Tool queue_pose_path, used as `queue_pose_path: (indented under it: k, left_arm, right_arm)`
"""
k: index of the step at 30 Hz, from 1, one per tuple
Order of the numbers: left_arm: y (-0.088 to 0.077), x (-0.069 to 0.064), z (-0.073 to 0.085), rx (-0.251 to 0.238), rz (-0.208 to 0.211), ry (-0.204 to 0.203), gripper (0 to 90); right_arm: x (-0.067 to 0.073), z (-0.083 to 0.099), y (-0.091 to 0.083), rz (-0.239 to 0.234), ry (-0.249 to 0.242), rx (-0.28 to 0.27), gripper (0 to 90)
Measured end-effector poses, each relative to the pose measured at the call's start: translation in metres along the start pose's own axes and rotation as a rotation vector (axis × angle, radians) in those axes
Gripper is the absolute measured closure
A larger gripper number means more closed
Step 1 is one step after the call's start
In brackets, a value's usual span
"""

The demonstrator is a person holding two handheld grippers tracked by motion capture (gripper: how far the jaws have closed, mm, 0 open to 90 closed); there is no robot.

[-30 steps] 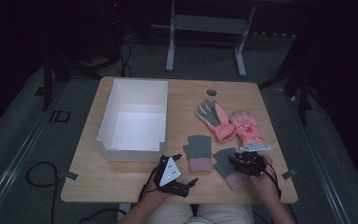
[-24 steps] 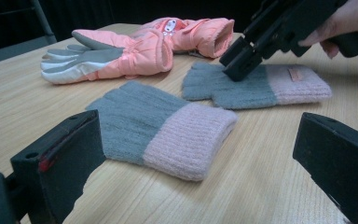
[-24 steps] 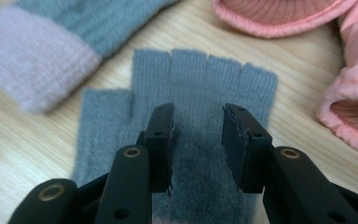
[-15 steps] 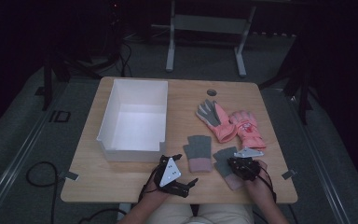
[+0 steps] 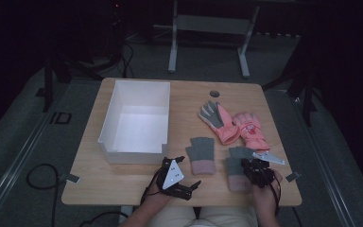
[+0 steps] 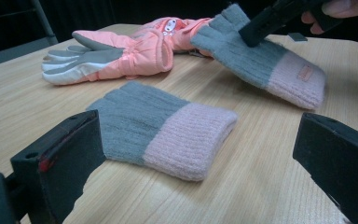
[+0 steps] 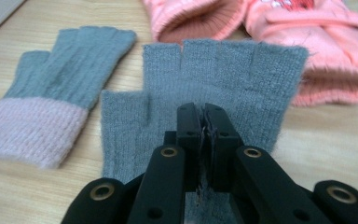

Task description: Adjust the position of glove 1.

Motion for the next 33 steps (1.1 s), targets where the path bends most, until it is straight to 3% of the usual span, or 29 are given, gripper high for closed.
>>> queue_pose_path:
  k: [2, 10, 19, 23, 25, 26, 27, 28, 29, 30, 33]
  left_arm:
    - [0.0, 0.0, 0.0, 0.002, 0.001, -0.001, 1.3]
    - [0.0, 0.0, 0.0, -0.002, 0.002, 0.0, 1.3]
    - [0.0, -0.001, 0.0, -0.001, 0.007, 0.0, 1.3]
    - [0.0, -0.001, 0.0, -0.002, 0.005, -0.001, 1.3]
    - [0.0, 0.0, 0.0, 0.0, 0.006, -0.002, 1.3]
    - [0.0, 0.0, 0.0, 0.004, 0.006, -0.001, 1.3]
    - [0.0, 0.0, 0.0, 0.004, 0.006, -0.001, 1.3]
    - [0.0, -0.001, 0.0, 0.0, 0.008, 0.001, 1.3]
    - [0.0, -0.001, 0.0, 0.0, 0.008, 0.001, 1.3]
    - [0.0, 0.0, 0.0, 0.004, 0.008, -0.001, 1.3]
    - [0.001, -0.001, 0.0, 0.008, 0.007, -0.001, 1.3]
  right_arm:
    - [0.001, 0.007, 0.004, 0.029, -0.013, 0.011, 85.9]
    - [-0.002, 0.026, 0.021, 0.066, -0.019, 0.054, 84.5]
    - [-0.003, 0.027, 0.022, 0.059, -0.031, 0.045, 82.4]
    - [-0.006, 0.021, 0.018, 0.021, -0.04, 0.04, 76.2]
    - [-0.009, 0.013, 0.014, -0.006, -0.069, 0.038, 71.1]
    - [-0.009, 0.006, 0.01, -0.064, -0.115, 0.039, 64.4]
    - [-0.009, 0.006, 0.01, -0.064, -0.115, 0.039, 64.4]
    - [-0.008, 0.0, 0.005, -0.096, -0.215, 0.032, 64.4]
    - [-0.008, 0.0, 0.005, -0.096, -0.215, 0.032, 64.4]
    - [-0.006, 0.002, 0.002, -0.131, -0.245, 0.047, 64.4]
    - [-0.005, 0.007, 0.001, -0.139, -0.26, 0.067, 64.7]
Point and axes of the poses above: each handheld gripper's, and its own axes: y roughly forward along the jaws, z roughly out of its underside, x roughly to its left, the point moved 7 cm from there along y, roughly forward along the jaws, and after that the axes turned 4 degrees about -x, right-handed, at the moved point
